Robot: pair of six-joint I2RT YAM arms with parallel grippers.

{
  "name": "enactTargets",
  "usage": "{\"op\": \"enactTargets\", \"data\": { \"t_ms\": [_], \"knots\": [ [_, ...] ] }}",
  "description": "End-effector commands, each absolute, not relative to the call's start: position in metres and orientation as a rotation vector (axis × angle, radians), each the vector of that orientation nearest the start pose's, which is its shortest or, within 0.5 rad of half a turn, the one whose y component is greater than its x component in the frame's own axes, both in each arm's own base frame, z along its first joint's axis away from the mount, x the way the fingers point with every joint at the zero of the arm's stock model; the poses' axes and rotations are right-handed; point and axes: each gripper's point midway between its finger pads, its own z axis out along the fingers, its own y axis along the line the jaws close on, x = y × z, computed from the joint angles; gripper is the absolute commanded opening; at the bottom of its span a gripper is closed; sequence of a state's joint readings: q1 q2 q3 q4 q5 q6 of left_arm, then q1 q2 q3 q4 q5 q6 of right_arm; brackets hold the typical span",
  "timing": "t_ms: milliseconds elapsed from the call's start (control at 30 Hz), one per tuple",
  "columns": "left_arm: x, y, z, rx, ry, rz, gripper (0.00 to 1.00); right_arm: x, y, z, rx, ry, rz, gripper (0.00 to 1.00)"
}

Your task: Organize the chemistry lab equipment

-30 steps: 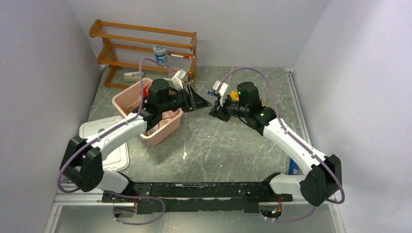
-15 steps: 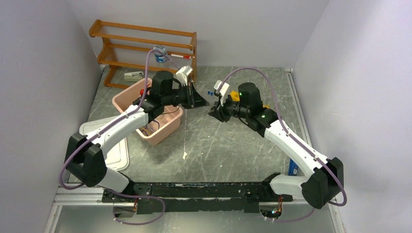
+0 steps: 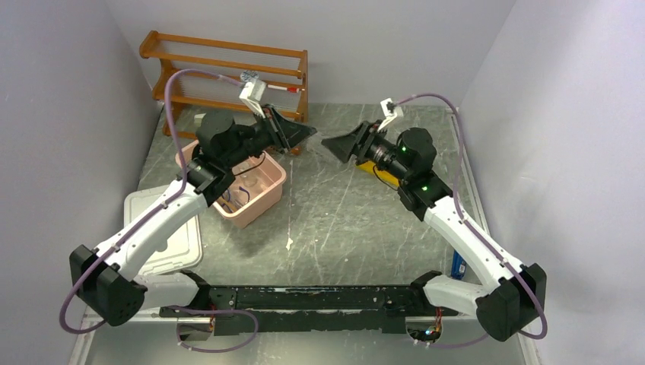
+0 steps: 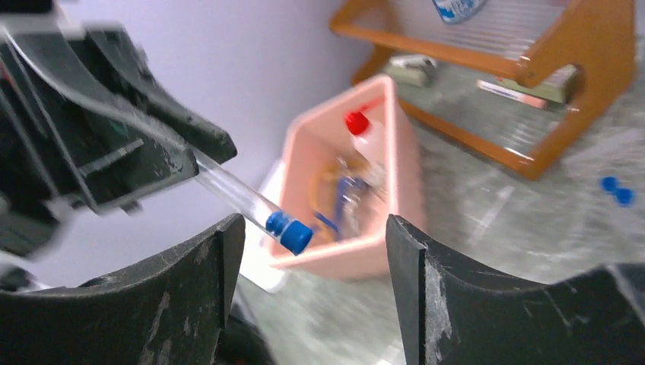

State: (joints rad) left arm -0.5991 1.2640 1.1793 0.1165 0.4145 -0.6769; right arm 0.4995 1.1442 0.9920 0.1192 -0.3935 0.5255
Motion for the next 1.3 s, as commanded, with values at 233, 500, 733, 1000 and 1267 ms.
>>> {"op": "enactTargets", "data": {
  "t_ms": [233, 500, 733, 1000, 1267],
  "knots": [
    [0.293, -0.287, 0.468, 0.044, 1.301, -1.429, 0.05, 0.301, 0.255, 0.443, 0.291, 1.381, 1.798, 0.71],
    [0.297, -0.288, 0.475, -0.020, 1.236, -1.511, 0.05, 0.282, 0.251, 0.463, 0.274, 1.153, 2.105, 0.45],
    [0.303, -0.296, 0.466, -0.012, 1.256, -1.524, 0.05, 0.287, 0.257, 0.459, 0.277, 1.178, 2.143, 0.41],
    [0.305, -0.300, 0.461, 0.003, 1.258, -1.531, 0.05, 0.295, 0.262, 0.451, 0.286, 1.233, 2.108, 0.23],
    [0.303, -0.298, 0.456, 0.010, 1.268, -1.510, 0.05, 0.305, 0.268, 0.444, 0.290, 1.301, 2.056, 0.33]
  ]
}}
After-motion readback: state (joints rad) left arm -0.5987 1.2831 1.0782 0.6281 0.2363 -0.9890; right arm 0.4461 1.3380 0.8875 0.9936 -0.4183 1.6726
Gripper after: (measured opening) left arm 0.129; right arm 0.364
